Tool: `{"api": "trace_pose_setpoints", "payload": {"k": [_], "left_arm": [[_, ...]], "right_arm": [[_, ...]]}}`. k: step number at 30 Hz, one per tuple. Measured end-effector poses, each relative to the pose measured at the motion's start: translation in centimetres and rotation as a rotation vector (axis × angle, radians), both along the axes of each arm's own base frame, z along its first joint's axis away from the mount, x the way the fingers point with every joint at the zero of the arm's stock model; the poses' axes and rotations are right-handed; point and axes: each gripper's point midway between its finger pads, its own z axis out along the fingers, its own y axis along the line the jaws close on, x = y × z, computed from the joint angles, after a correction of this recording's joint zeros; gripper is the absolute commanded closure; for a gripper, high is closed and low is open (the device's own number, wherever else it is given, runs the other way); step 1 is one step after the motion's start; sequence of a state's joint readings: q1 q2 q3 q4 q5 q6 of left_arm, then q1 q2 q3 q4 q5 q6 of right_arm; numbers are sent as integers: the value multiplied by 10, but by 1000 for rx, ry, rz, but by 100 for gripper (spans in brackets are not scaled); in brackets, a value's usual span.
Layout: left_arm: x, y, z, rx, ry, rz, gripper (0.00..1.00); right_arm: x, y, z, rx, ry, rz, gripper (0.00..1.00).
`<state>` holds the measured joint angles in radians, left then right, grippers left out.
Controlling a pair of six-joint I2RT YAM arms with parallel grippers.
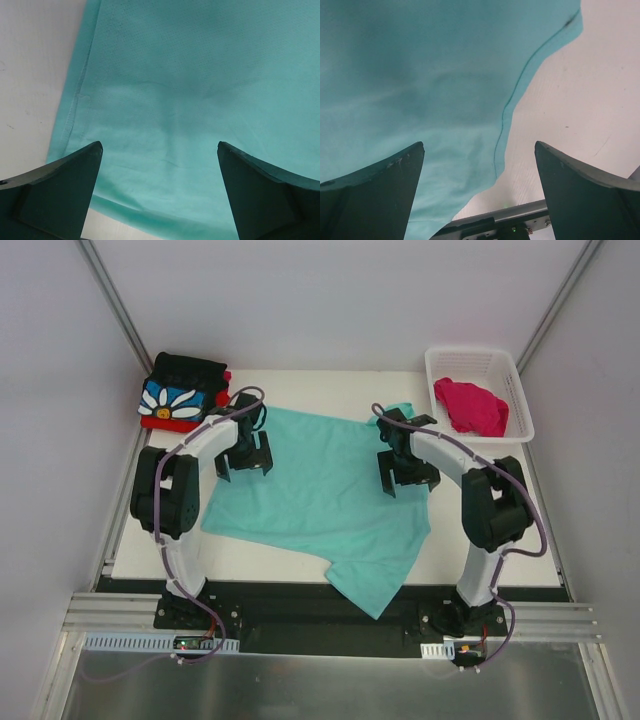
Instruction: Fold and stack the t-shirts
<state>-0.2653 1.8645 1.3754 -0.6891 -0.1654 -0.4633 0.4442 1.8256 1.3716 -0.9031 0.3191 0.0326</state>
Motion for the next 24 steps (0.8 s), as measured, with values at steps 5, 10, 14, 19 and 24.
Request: {"api": "trace_pose_setpoints", "payload": {"k": [5, 10, 14, 19, 24], "left_arm": [[3, 1, -10, -10, 33, 7, 1], [2, -2, -12, -45, 48, 9, 1], [2, -7, -15, -83, 62, 7, 1], [2, -12, -17, -115, 70, 0, 1], [-3, -13, -25, -121, 78, 0, 1]], "right_arm": [[3, 14, -22, 44, 58, 4, 4], [3, 27, -29, 110, 77, 11, 4], [5, 37, -31, 159, 78, 16, 4], [7, 44, -36, 202, 69, 15, 4], [0, 46, -44, 221, 90, 13, 4]]}}
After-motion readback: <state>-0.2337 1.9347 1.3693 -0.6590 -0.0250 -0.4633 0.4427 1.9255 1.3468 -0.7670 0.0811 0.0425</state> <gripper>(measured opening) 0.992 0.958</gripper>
